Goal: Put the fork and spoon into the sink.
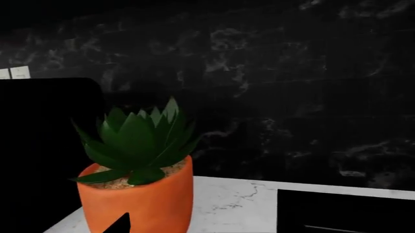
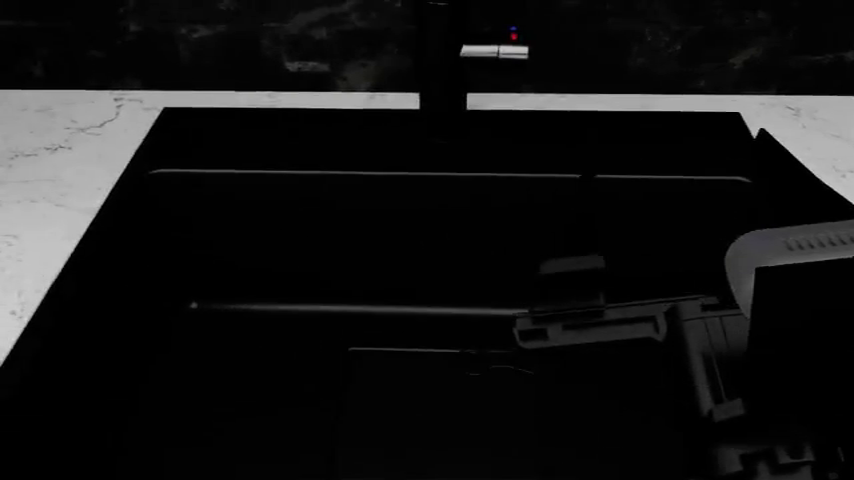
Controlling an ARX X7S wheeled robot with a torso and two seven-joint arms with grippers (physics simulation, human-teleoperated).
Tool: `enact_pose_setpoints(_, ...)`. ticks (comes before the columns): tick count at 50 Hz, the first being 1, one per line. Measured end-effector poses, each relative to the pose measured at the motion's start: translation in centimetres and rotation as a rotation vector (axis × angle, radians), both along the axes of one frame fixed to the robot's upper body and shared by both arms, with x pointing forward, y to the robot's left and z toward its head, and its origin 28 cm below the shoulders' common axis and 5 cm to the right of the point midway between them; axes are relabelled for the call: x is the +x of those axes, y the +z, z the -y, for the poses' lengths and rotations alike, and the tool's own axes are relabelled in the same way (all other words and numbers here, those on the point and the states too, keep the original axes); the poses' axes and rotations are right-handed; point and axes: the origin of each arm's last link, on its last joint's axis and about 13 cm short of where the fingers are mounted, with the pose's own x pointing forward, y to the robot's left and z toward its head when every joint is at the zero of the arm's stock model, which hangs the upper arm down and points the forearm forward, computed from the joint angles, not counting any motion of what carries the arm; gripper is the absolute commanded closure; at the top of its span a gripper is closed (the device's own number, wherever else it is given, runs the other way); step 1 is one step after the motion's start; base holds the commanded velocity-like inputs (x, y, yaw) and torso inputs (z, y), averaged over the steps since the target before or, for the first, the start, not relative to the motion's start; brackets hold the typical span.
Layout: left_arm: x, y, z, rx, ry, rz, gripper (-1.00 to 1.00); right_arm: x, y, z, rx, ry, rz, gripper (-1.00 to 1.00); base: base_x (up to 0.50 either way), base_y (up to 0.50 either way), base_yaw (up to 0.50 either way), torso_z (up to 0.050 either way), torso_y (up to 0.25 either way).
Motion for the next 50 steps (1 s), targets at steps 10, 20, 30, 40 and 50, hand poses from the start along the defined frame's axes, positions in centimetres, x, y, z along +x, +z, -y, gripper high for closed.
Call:
enact_pose_setpoints(10,0.0,-0.1,0.1,-0.001,-0.004,-0.003,-1.0,-0.3,-0.2,0.2,0.021,-0.015,-0.004,-1.0,0.0,0.0,0.0,0.0,0.0)
enact_pose_setpoints(20,-0.2,0.4,-0.3,-0.006,0.023,-0.03,-1.0,-0.5,-0.4,0.4,0.033,-0.023,-0.007,-1.0,0.0,0.0,0.0,0.0,0.0)
enact_pose_setpoints(30,-0.7,1.3,-1.5,-0.025,0.089,-0.107,-1.0,-0.8,-0.7,0.6,0.04,-0.033,-0.011,-1.0,0.0,0.0,0.0,0.0,0.0)
enact_pose_setpoints(40,-0.9,1.6,-2.7,-0.068,0.147,-0.176,-1.0,-0.9,-1.0,0.8,0.05,-0.038,-0.016,-1.0,0.0,0.0,0.0,0.0,0.0)
enact_pose_setpoints(50,-0.9,1.3,-3.9,-0.106,0.206,-0.24,-1.0,-0.8,-1.3,0.9,0.058,-0.036,-0.021,-1.0,0.0,0.0,0.0,0.0,0.0)
